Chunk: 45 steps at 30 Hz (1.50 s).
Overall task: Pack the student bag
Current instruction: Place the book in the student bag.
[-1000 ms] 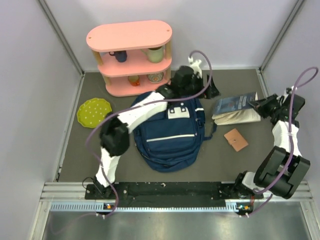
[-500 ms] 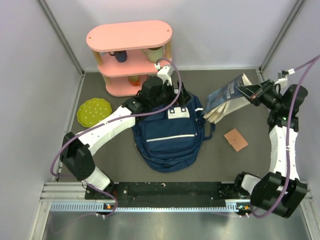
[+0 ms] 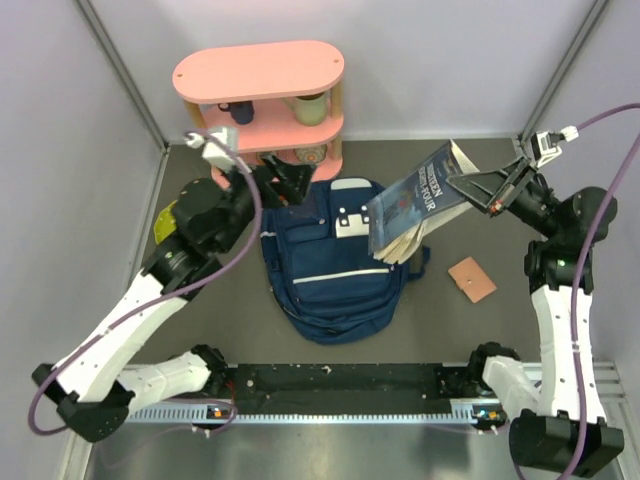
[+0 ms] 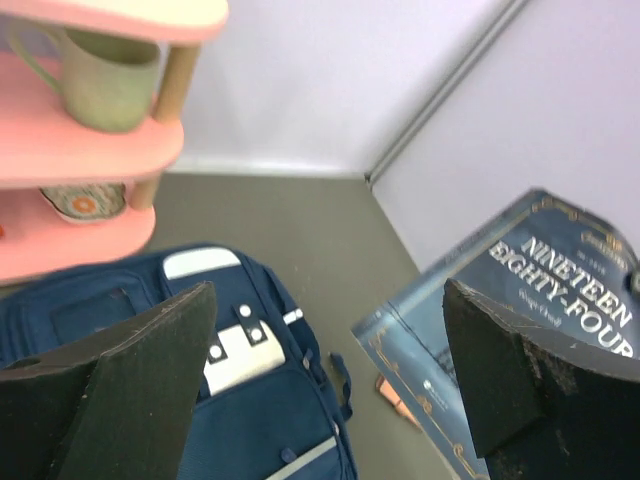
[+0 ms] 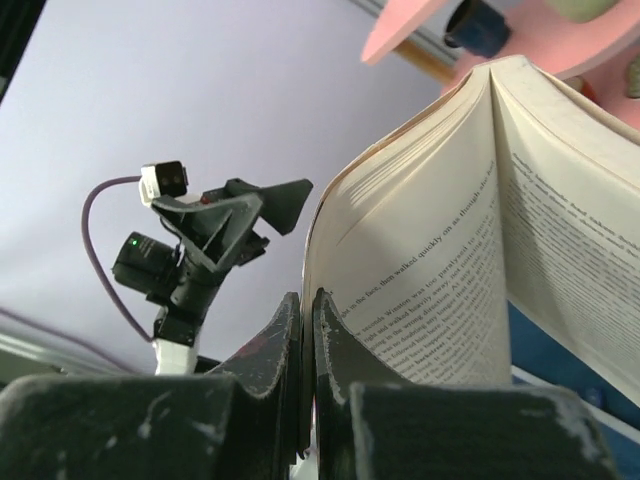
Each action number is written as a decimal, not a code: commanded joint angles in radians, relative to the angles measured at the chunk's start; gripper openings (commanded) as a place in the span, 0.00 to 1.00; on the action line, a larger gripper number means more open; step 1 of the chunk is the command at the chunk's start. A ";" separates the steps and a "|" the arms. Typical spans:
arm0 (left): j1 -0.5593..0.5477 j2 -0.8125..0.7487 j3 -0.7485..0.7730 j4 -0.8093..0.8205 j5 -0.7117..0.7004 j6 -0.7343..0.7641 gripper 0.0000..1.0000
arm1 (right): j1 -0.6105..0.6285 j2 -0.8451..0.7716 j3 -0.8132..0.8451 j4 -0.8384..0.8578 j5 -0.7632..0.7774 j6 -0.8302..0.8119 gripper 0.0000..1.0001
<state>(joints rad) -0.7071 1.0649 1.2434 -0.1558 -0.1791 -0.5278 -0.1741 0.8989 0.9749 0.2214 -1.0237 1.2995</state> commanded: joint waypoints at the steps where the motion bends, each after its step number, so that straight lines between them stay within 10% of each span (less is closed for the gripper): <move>1: 0.006 -0.089 0.017 -0.042 -0.126 0.058 0.99 | 0.041 -0.095 0.053 0.087 0.001 0.112 0.00; 15: 0.023 -0.033 0.024 -0.106 -0.068 0.061 0.98 | 0.275 -0.010 -0.261 0.342 0.105 0.276 0.00; 27: 0.035 0.119 -0.054 -0.116 0.153 0.088 0.98 | 0.341 0.414 -0.260 0.408 0.195 -0.055 0.01; 38: 0.046 0.332 -0.133 -0.041 0.262 0.063 0.99 | 0.340 0.379 -0.113 -0.256 0.488 -0.581 0.81; 45: 0.051 0.483 -0.113 -0.033 0.311 0.037 0.98 | 0.338 0.256 -0.271 -0.278 0.564 -0.553 0.88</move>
<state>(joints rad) -0.6617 1.4837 1.1076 -0.2382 0.0795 -0.4732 0.1570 1.2224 0.7776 -0.0071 -0.5339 0.7803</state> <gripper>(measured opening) 0.985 0.870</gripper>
